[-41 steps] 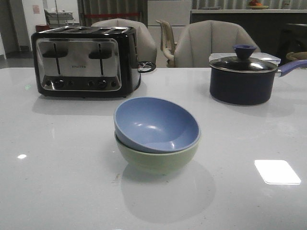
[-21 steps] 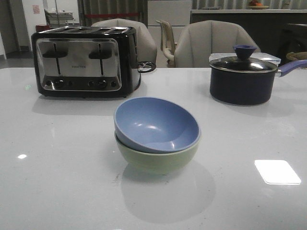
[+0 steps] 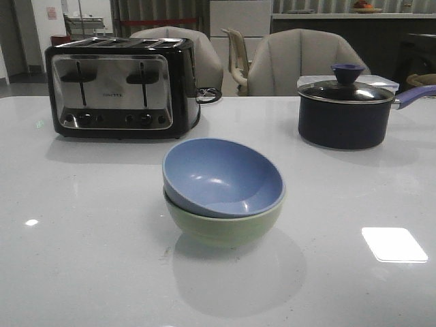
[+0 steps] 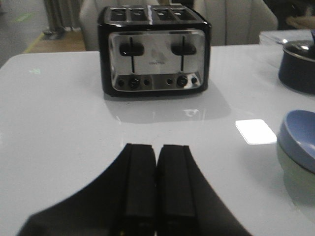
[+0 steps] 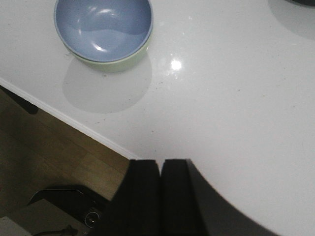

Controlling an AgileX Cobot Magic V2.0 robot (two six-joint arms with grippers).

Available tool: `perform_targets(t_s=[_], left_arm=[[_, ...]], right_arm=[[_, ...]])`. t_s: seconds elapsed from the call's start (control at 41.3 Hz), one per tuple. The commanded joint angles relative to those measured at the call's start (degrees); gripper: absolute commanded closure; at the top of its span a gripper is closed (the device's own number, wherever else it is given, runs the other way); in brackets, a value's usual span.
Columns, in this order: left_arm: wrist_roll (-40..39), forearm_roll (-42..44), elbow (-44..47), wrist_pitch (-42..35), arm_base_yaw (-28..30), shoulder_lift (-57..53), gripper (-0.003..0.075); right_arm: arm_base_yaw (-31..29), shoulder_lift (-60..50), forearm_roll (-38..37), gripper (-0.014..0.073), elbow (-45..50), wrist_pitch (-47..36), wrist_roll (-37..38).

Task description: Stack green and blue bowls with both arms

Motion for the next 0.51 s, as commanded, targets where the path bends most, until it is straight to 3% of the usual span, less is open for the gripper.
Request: perform_targets(t_s=[0.0,0.242,0.484], left_arm=[[-0.34,-2.58,4.51,-11.37,4.02,-3.60,0.0619],[-0.34,-2.58,11.34,-19.25,6.66,-6.96,0.0619],[-0.34,-2.58,11.34,-19.00,7.75,-7.94,0.0619]], right_arm=[[-0.19,0.06,-0.25,0.0558,-1.50,-3.42,-0.03],[-0.19,0.06,-0.25,0.0558,-1.50,-3.42,-0.03],[-0.19,0.06,-0.25,0.0558,-1.50,-3.24,-0.03]])
